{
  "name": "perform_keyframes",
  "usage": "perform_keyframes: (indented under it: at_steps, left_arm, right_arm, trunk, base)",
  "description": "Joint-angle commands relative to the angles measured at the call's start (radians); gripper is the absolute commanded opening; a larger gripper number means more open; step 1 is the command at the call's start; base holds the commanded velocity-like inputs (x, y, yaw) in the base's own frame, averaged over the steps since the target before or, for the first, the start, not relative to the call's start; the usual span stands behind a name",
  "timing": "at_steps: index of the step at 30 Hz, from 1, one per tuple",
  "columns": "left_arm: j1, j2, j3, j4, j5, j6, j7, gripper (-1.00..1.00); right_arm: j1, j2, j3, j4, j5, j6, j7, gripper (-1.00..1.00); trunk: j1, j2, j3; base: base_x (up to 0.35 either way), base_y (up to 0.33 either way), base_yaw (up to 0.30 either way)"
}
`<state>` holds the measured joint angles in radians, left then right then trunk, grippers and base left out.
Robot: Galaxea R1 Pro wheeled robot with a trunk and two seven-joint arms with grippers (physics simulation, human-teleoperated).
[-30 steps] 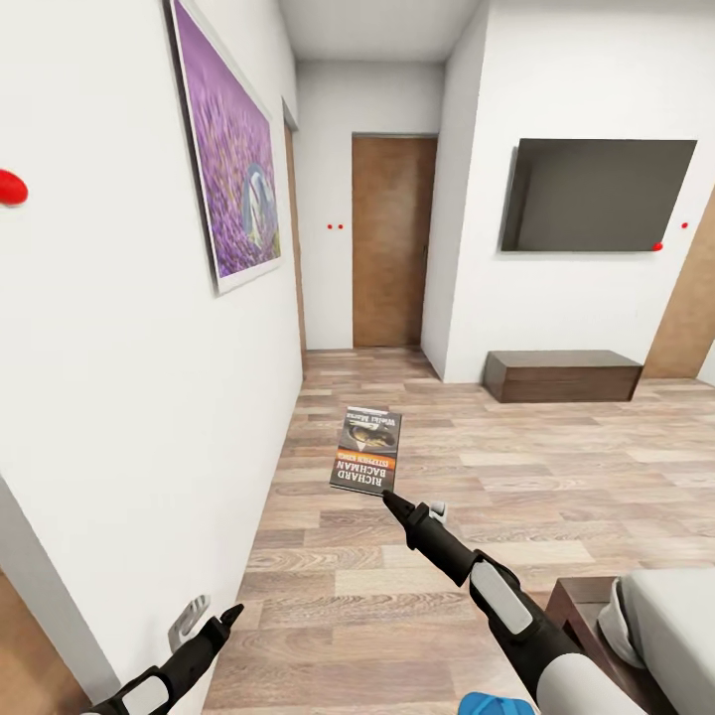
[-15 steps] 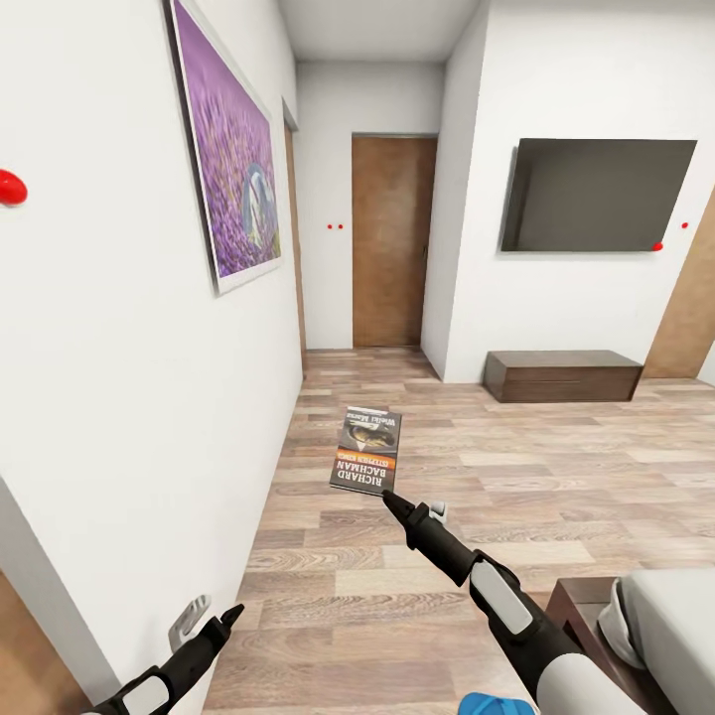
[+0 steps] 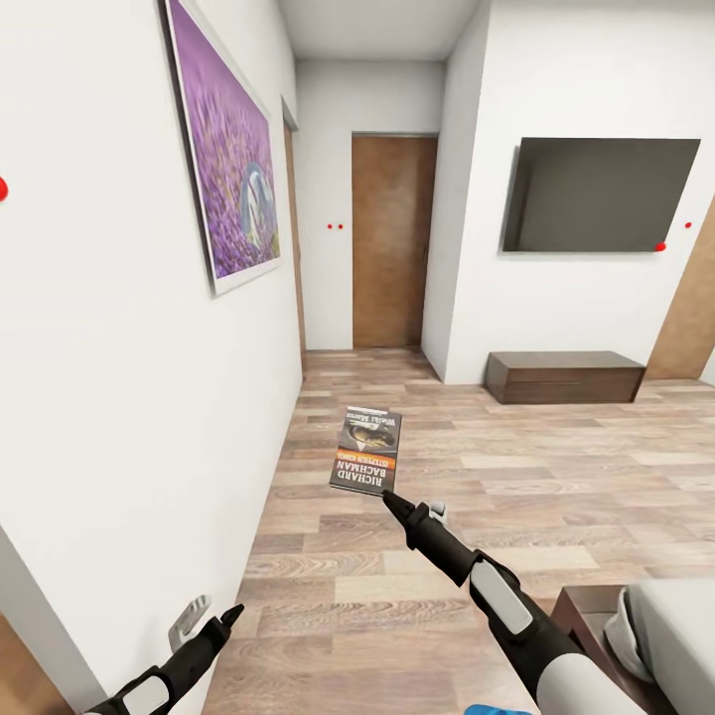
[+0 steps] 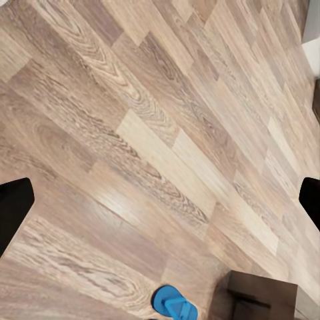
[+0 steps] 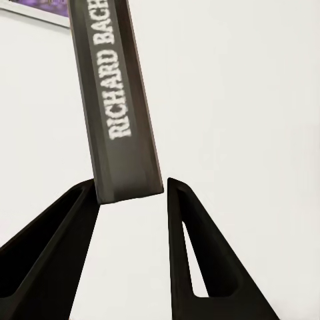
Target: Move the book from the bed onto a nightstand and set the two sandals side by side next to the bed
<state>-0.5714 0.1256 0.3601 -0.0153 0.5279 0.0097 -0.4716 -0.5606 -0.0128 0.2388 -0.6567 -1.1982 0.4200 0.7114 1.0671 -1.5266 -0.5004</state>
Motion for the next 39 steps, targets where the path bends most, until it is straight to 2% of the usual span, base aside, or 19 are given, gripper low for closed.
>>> perform_keyframes:
  at_steps: [1, 39]
  left_arm:
    - [-0.001, 0.000, 0.008, 0.001, -0.003, 0.001, -0.004, 1.00]
    - [-0.001, 0.000, 0.007, 0.001, -0.004, 0.001, -0.004, 1.00]
  right_arm:
    - [-0.001, -0.001, 0.004, 0.000, -0.011, 0.006, 0.000, -1.00]
    - [-0.001, -0.001, 0.004, 0.000, -0.015, 0.005, 0.000, -1.00]
  trunk:
    - [0.000, -0.001, -0.001]
    - [0.000, -0.001, -0.001]
  base:
    - [0.097, 0.000, 0.000]
    - [0.105, 0.000, 0.000]
